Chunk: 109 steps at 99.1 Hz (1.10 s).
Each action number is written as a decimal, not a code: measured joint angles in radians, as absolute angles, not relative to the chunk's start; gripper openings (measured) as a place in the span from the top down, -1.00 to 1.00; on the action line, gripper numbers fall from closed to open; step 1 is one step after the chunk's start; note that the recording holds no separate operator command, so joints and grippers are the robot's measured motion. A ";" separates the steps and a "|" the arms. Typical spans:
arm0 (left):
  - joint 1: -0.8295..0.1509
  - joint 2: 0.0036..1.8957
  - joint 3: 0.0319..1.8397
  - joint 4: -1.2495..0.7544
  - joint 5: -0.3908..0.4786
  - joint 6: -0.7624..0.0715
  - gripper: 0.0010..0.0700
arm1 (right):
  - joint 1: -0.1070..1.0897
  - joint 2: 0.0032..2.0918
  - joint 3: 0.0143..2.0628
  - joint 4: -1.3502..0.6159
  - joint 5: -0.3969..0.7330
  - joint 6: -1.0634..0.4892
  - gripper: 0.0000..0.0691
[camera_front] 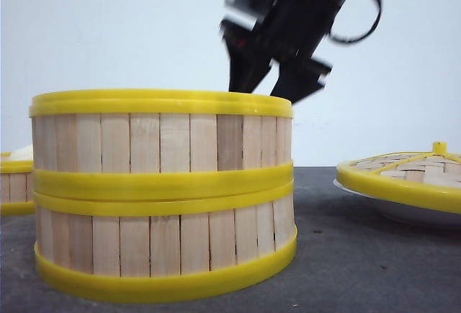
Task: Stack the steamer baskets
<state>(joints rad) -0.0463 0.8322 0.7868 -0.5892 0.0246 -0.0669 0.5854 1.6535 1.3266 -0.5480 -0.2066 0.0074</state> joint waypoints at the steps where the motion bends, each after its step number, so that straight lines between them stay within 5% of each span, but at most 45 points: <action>1: -0.044 0.833 0.787 -0.588 0.025 -0.067 -0.53 | 0.584 1.647 1.327 -0.549 -0.207 0.007 -0.11; 58: 0.198 1.309 1.095 -0.557 0.025 -0.067 -0.53 | 0.576 1.251 1.329 -0.718 -0.147 -0.025 -0.11; 109: 0.249 1.700 1.228 -0.509 0.024 -0.052 -0.53 | 0.575 1.240 1.329 -0.822 -0.052 -0.030 -0.11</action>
<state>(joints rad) 0.2485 1.7004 1.2278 -0.5087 0.0242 -0.0517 0.5751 1.2400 1.3289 -0.8219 -0.0525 -0.0299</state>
